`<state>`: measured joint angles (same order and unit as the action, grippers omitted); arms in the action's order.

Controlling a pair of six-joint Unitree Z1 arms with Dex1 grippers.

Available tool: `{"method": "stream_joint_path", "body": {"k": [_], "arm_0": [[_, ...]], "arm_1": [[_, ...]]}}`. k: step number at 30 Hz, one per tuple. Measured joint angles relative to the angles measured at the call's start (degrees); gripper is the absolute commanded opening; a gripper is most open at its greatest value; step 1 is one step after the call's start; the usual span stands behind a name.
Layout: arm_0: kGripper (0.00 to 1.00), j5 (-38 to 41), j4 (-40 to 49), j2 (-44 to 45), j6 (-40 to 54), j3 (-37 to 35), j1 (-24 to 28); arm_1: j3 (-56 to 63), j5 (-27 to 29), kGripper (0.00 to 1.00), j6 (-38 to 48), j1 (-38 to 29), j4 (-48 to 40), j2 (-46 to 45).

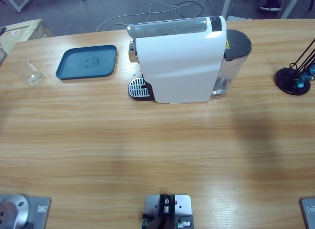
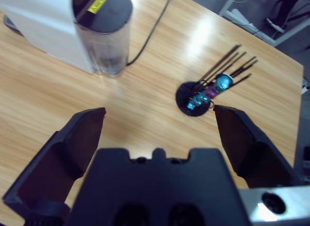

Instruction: Pour coffee

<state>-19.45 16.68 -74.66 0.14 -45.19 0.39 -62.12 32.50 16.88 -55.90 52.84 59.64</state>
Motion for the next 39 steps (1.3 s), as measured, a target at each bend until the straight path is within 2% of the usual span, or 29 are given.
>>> {"method": "stream_joint_path", "body": {"k": [6,22,39], "arm_0": [[0.996,1.78,-12.08,-6.42,1.01,4.59,0.05],[0.996,2.02,-37.18,-25.32,1.05,5.16,1.65],[0.995,2.13,-45.42,-34.34,1.12,5.16,1.72]], "arm_1": [[-0.01,0.66,1.000,0.01,0.00,1.93,0.05],[-0.04,0.66,1.000,0.55,0.00,2.10,4.38],[-0.04,0.66,1.000,1.08,0.00,2.09,8.34]]}}
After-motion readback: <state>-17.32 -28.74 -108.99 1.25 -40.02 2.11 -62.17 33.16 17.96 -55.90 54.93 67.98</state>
